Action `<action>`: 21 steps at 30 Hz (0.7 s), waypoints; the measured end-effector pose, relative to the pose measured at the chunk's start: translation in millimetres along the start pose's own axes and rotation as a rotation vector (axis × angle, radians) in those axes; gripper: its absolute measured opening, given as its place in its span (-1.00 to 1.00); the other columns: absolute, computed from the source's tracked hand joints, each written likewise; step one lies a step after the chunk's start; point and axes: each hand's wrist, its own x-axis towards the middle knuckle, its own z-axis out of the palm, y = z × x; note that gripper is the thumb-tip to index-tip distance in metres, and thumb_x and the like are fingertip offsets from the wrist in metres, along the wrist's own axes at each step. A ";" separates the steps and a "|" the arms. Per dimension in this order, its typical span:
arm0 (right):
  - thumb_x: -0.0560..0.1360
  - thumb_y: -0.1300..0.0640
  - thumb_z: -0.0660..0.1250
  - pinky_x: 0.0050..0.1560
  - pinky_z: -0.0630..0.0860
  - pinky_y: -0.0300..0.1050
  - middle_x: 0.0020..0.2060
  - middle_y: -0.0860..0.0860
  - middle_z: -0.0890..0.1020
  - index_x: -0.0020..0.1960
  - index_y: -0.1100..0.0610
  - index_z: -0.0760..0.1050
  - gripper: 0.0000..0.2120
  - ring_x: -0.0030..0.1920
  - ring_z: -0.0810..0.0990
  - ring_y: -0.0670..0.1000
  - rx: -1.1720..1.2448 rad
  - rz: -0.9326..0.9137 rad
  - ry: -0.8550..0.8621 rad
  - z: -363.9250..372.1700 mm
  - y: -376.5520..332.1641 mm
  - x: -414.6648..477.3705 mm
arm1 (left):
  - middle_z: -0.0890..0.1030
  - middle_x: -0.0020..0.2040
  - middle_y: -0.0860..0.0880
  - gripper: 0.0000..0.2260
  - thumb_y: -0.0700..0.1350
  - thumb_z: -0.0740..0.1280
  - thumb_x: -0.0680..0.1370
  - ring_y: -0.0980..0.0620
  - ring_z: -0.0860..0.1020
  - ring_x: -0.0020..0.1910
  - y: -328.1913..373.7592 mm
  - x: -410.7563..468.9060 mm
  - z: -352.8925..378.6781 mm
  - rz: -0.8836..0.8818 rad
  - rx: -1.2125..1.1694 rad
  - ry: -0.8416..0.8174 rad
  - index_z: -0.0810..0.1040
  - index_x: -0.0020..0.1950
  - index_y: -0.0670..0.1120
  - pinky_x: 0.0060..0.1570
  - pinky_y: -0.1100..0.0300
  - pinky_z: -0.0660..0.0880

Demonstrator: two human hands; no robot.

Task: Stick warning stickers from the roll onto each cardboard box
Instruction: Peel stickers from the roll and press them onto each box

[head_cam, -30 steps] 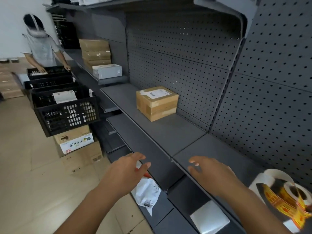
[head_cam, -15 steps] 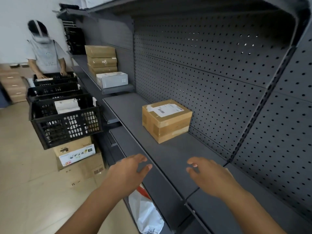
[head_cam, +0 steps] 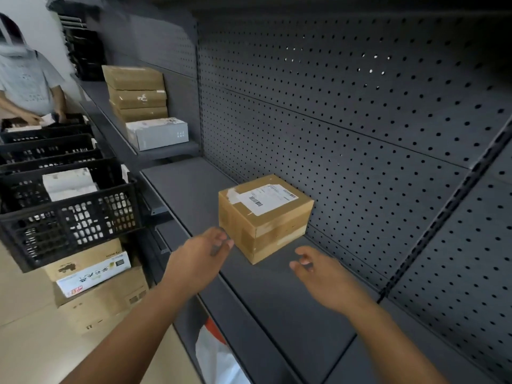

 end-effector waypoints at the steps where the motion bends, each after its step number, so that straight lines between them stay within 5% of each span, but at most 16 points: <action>1: 0.61 -0.24 0.14 0.39 0.39 0.08 0.32 -0.17 0.50 0.51 -0.12 0.28 -0.50 0.35 0.46 -0.06 0.062 0.039 0.007 2.7 -2.7 7.1 | 0.57 0.05 0.28 -0.69 0.26 0.18 0.61 0.09 0.61 0.14 -4.7 13.3 0.1 -0.010 -0.037 0.014 0.50 0.25 0.15 0.18 0.02 0.53; 4: 0.63 -0.22 0.14 0.27 0.35 -0.11 0.41 -0.12 0.45 0.58 -0.08 0.16 -0.43 0.38 0.43 -0.04 0.235 0.121 0.033 10.2 -16.2 26.9 | 0.61 0.16 0.16 -0.68 0.22 0.21 0.62 0.07 0.59 0.20 -16.0 54.7 0.2 -0.013 -0.186 0.039 0.48 0.29 0.11 0.21 0.01 0.50; 9: 0.59 -0.27 0.21 0.34 0.50 0.03 0.23 -0.14 0.47 0.61 -0.07 0.06 -0.31 0.20 0.54 -0.03 0.597 0.297 0.096 25.5 -42.3 63.2 | 0.44 0.47 0.01 -0.51 0.20 0.23 0.62 0.00 0.43 0.42 -25.9 120.6 1.5 -0.063 -0.460 0.009 0.36 0.50 0.02 0.33 0.04 0.37; 12: 0.54 -0.32 0.25 0.31 0.54 0.01 0.41 -0.09 0.43 0.63 -0.13 -0.02 -0.21 0.24 0.53 0.00 0.802 0.423 0.124 36.7 -58.1 81.8 | 0.35 0.54 0.01 -0.41 0.26 0.20 0.61 -0.04 0.34 0.50 -28.0 156.9 2.2 -0.118 -0.562 -0.104 0.25 0.57 0.03 0.37 0.03 0.30; 16: 0.39 -0.43 0.30 0.22 0.59 0.05 0.38 -0.12 0.48 0.58 -0.20 0.11 -0.15 0.29 0.52 0.01 0.946 0.498 0.148 55.0 -65.0 104.1 | 0.50 0.26 0.08 -0.47 0.34 0.21 0.57 -0.02 0.48 0.26 -30.7 189.6 8.0 -0.190 -0.587 -0.269 0.44 0.40 0.05 0.22 0.08 0.35; 19: 0.41 -0.37 0.30 0.13 0.62 0.06 0.19 -0.10 0.61 0.38 -0.21 0.36 -0.41 0.18 0.62 0.01 1.020 0.526 0.175 63.8 -66.4 112.8 | 0.63 0.20 0.04 -0.46 0.44 0.28 0.39 0.00 0.60 0.15 -42.5 203.8 18.4 -0.200 -0.631 -0.343 0.58 0.22 0.15 0.29 -0.03 0.50; 21: 0.47 -0.31 0.28 0.13 0.63 0.05 0.15 -0.08 0.64 0.33 -0.21 0.41 -0.53 0.16 0.64 0.02 1.047 0.528 0.192 63.4 -65.7 110.5 | 0.63 0.18 0.05 -0.62 0.35 0.28 0.50 0.01 0.60 0.16 -39.7 198.2 16.8 -0.155 -0.631 -0.364 0.59 0.20 0.20 0.26 -0.05 0.54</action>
